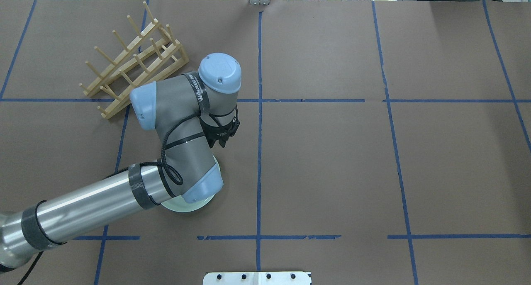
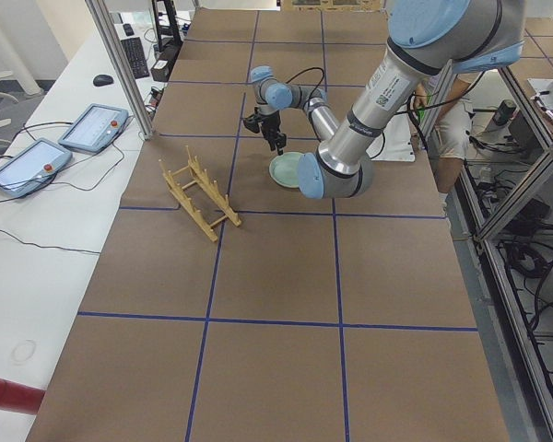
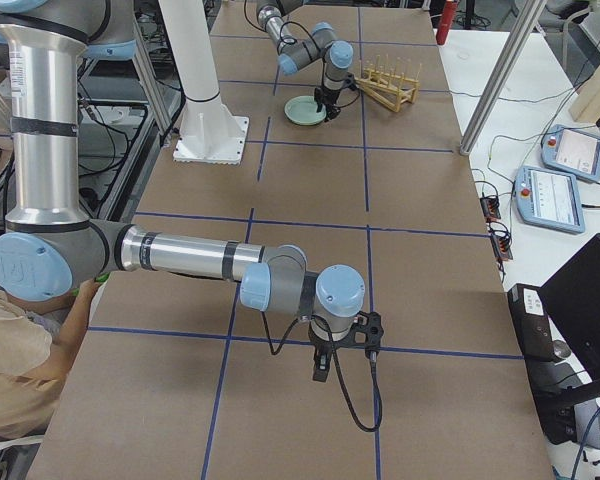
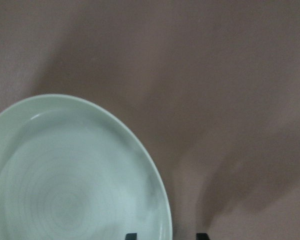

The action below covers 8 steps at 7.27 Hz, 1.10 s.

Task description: Place plate on table

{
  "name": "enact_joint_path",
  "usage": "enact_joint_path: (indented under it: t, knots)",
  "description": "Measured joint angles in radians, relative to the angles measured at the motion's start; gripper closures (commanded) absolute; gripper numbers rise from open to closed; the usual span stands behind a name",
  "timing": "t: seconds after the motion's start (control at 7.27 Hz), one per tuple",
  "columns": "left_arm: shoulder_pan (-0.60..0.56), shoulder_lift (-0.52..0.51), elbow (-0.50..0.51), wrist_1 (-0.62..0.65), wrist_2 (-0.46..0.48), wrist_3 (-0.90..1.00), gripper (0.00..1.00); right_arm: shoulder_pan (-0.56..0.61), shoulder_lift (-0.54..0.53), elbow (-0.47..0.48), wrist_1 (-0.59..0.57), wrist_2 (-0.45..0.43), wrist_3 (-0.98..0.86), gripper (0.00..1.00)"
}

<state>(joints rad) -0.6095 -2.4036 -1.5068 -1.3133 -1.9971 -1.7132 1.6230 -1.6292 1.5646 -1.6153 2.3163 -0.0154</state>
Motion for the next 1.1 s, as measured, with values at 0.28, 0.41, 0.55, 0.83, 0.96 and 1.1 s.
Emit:
enact_joint_path:
  t: [0.28, 0.41, 0.55, 0.83, 0.96, 1.1]
  knots:
    - [-0.179, 0.002, -0.133, -0.034, 0.077, 0.173, 0.00, 0.000, 0.000, 0.000, 0.000, 0.000, 0.000, 0.00]
    - [-0.283, 0.018, -0.161, -0.058, 0.047, 0.330, 0.00, 0.000, -0.001, 0.000, 0.000, 0.000, 0.000, 0.00]
    - [-0.387, 0.058, -0.178, -0.069, -0.034, 0.544, 0.00, 0.000, -0.001, 0.000, 0.000, 0.000, 0.000, 0.00]
    - [-0.626, 0.224, -0.224, -0.070, -0.155, 1.056, 0.00, 0.000, 0.000, 0.000, 0.000, 0.000, 0.000, 0.00]
    - [-0.731, 0.329, -0.235, -0.069, -0.177, 1.292, 0.00, 0.000, 0.000, 0.000, 0.000, 0.000, 0.000, 0.00]
    - [-0.832, 0.435, -0.230, -0.071, -0.187, 1.516, 0.00, 0.000, 0.000, 0.000, 0.000, 0.000, 0.000, 0.00]
